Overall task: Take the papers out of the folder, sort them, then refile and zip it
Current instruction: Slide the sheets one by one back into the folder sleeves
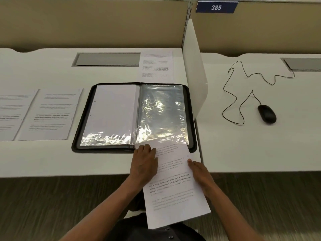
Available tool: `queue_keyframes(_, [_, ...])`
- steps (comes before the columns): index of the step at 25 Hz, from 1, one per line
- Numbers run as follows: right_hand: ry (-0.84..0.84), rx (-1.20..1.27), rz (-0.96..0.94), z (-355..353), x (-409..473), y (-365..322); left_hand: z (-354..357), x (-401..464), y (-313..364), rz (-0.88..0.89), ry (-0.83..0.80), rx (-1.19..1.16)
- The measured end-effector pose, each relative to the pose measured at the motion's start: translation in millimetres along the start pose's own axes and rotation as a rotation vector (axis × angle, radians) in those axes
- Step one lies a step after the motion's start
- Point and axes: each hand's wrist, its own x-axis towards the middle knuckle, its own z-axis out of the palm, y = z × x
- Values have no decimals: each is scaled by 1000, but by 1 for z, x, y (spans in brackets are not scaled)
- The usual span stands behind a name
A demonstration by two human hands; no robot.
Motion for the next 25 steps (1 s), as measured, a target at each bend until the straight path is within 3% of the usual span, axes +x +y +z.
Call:
queue_keyframes(4, [-8,19,-2,0,2,1,16,-24,10,-121,-57,-129])
queue_keyframes(8, [-5,14,6,-1,-1,-1,15,-17,11,-100,-158,-222])
queue_keyframes(16, [63,-53,-23,-1,4,4,17,-12,1,-37,-31,-149])
queue_keyframes(23, [71,-81,-77,-1,8,6,18,-6,2,-8,-102,-166])
queue_keyframes(25, [144,-201,-145,0,6,5,17,-5,2,-46,-148,-169])
